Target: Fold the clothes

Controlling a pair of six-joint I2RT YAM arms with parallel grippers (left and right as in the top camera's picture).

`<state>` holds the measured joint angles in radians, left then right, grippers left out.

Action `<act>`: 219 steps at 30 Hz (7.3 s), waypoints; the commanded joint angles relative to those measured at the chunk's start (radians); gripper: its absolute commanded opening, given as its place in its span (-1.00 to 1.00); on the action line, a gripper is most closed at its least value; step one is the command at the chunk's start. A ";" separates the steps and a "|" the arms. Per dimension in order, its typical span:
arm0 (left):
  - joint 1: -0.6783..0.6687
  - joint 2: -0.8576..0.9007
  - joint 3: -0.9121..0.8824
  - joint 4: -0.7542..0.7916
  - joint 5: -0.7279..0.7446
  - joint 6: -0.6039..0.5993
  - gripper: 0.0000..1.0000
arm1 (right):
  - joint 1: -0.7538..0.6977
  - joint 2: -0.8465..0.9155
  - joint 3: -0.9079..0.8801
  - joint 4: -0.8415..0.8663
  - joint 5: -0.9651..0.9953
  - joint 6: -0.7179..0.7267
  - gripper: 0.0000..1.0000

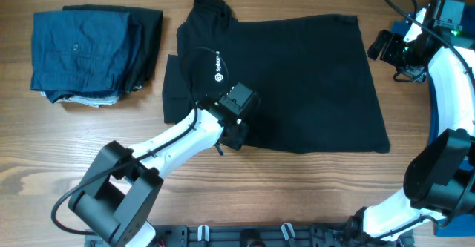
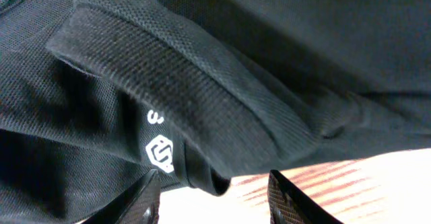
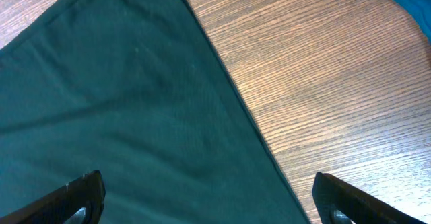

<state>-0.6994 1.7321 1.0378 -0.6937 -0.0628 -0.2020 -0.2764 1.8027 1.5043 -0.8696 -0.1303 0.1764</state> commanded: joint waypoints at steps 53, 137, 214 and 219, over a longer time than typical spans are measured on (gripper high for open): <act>-0.003 0.050 -0.024 0.074 -0.148 -0.022 -0.92 | -0.002 -0.007 0.008 0.002 0.002 -0.017 0.99; 0.108 0.028 -0.023 0.256 -0.097 -0.007 -0.58 | -0.151 -0.006 -0.304 -0.321 0.142 0.227 0.99; 0.116 0.000 0.031 0.180 -0.249 0.067 -0.92 | -0.154 -0.006 -0.559 0.072 0.071 0.193 -0.91; 0.130 -0.046 0.043 0.166 -0.279 0.067 -0.92 | -0.154 -0.006 -0.537 0.039 0.073 0.193 -0.91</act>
<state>-0.5900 1.7443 1.0546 -0.5213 -0.2836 -0.1493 -0.4320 1.7695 0.9733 -0.8139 -0.0937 0.3622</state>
